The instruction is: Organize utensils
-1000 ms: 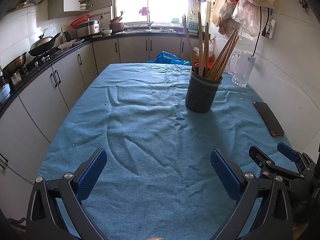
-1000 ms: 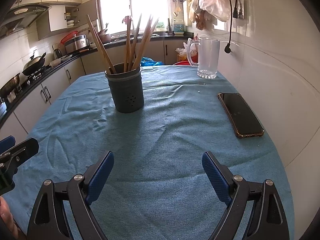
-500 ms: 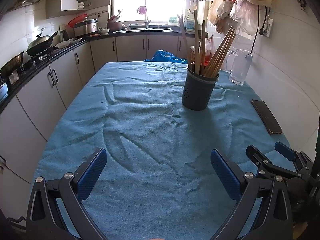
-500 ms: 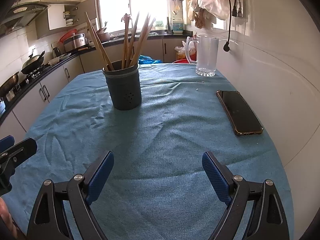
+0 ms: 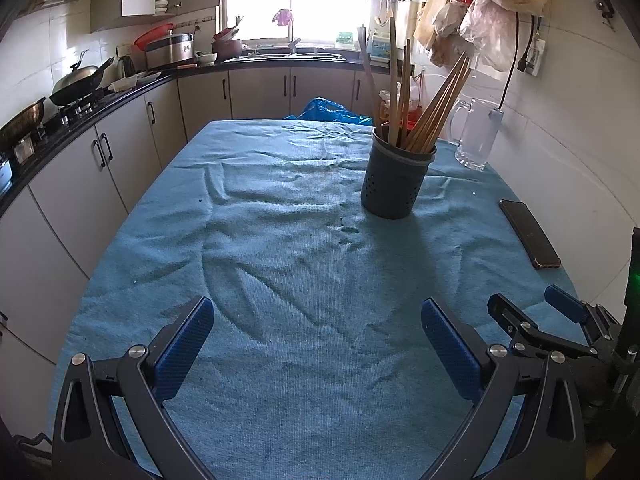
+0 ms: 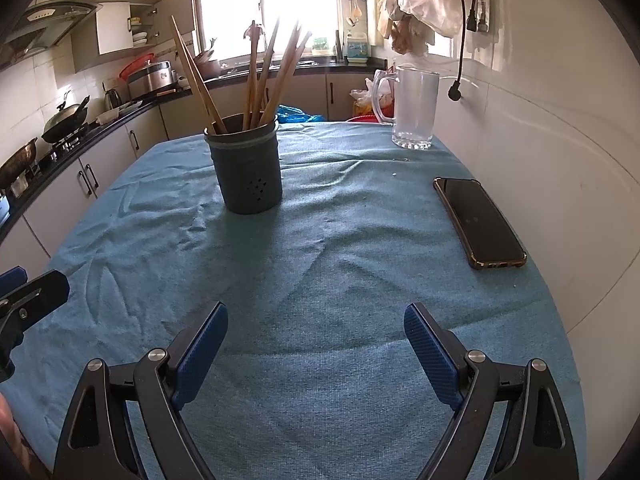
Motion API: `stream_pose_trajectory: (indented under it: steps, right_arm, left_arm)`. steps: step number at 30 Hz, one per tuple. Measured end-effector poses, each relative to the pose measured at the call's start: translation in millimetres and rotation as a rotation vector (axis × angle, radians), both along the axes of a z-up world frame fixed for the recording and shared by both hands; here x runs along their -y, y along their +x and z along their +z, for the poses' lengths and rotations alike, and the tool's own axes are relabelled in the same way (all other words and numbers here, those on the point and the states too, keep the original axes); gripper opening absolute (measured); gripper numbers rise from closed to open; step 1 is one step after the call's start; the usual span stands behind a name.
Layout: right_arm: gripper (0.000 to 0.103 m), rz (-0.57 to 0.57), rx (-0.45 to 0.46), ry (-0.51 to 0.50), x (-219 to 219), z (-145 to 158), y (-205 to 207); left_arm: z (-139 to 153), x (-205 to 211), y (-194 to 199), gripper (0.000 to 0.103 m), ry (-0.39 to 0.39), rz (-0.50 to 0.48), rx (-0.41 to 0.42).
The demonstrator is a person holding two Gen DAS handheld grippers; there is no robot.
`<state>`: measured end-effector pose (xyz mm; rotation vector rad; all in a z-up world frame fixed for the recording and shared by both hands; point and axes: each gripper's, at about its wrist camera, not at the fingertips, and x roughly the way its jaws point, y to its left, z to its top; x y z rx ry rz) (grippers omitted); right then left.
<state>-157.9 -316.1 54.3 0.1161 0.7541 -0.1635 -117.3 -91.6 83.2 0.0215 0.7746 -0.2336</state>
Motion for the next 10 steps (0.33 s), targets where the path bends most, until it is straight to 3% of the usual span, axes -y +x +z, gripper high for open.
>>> stream_pose_trajectory:
  steps: [10]
  right_arm:
    - [0.093, 0.034, 0.013, -0.074, -7.1, 4.6, -1.4]
  left_arm:
    - [-2.1, -6.1, -0.1, 0.103, -0.015, 0.003, 0.010]
